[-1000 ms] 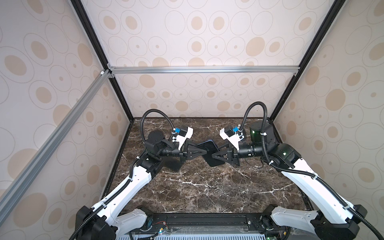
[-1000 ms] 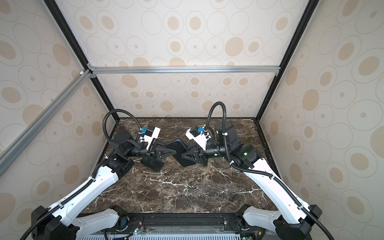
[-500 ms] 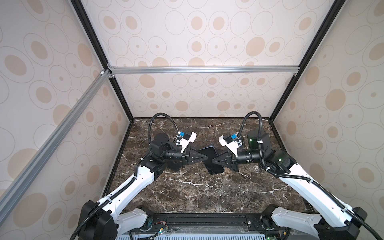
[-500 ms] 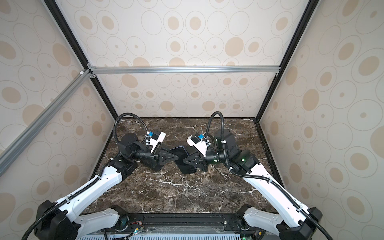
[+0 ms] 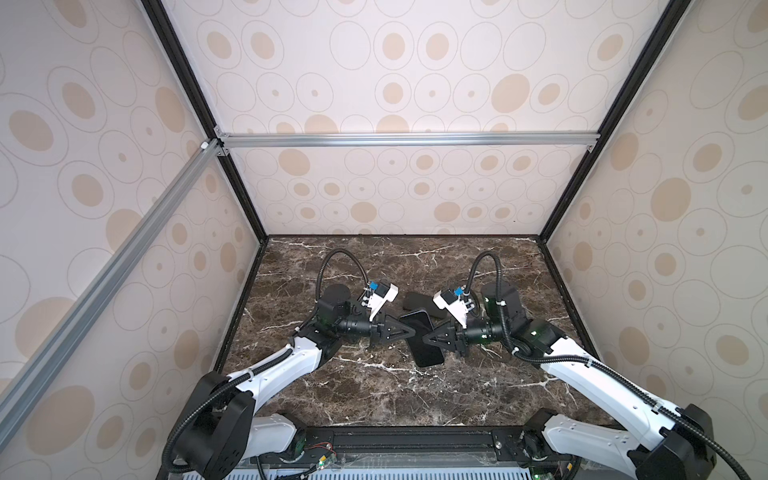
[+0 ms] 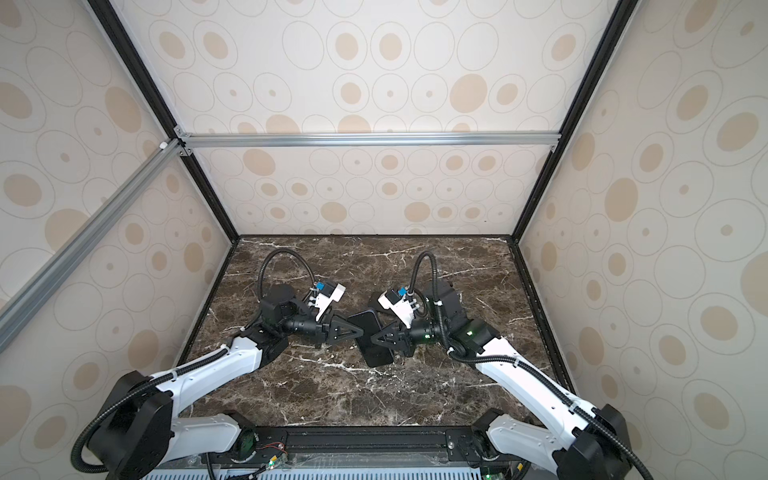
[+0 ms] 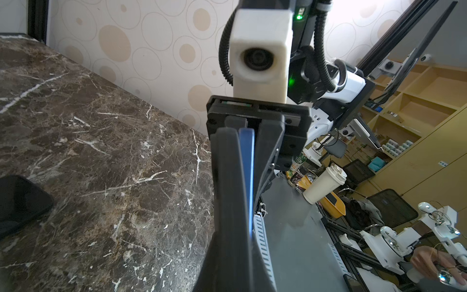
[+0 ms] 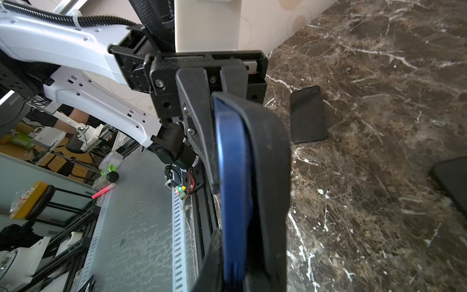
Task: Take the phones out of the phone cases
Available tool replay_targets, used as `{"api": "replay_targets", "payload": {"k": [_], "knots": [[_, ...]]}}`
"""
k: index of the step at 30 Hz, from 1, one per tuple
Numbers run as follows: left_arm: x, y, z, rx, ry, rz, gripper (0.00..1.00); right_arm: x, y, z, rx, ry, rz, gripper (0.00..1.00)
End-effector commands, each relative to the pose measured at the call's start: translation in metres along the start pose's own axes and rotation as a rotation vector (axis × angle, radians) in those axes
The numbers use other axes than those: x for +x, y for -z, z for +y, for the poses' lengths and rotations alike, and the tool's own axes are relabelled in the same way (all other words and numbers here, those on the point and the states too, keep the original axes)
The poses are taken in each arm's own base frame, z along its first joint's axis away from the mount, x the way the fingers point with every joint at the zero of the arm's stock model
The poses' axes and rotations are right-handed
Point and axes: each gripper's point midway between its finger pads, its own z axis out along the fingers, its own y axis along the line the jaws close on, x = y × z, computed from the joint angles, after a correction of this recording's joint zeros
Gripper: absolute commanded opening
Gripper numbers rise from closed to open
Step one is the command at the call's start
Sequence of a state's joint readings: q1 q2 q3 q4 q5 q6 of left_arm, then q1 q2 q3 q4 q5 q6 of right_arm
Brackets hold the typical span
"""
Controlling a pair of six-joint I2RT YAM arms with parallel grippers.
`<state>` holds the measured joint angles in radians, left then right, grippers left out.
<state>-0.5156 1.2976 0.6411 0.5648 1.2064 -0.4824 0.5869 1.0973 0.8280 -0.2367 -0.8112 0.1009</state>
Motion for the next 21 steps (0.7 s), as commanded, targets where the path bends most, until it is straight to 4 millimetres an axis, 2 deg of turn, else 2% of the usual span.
{"api": "replay_targets", "payload": {"k": [1,10,21], "knots": [[-0.004,-0.003,0.026,-0.081,-0.012,-0.04,0.0,0.005,-0.005,-0.023,0.045,-0.043,-0.012,0.0],[0.01,-0.014,0.051,-0.031,0.035,-0.064,0.02,0.028,-0.018,-0.059,0.028,-0.117,-0.009,0.0],[0.02,-0.021,0.073,-0.015,0.092,-0.074,0.31,0.043,-0.027,-0.083,0.027,-0.181,0.014,0.0]]}}
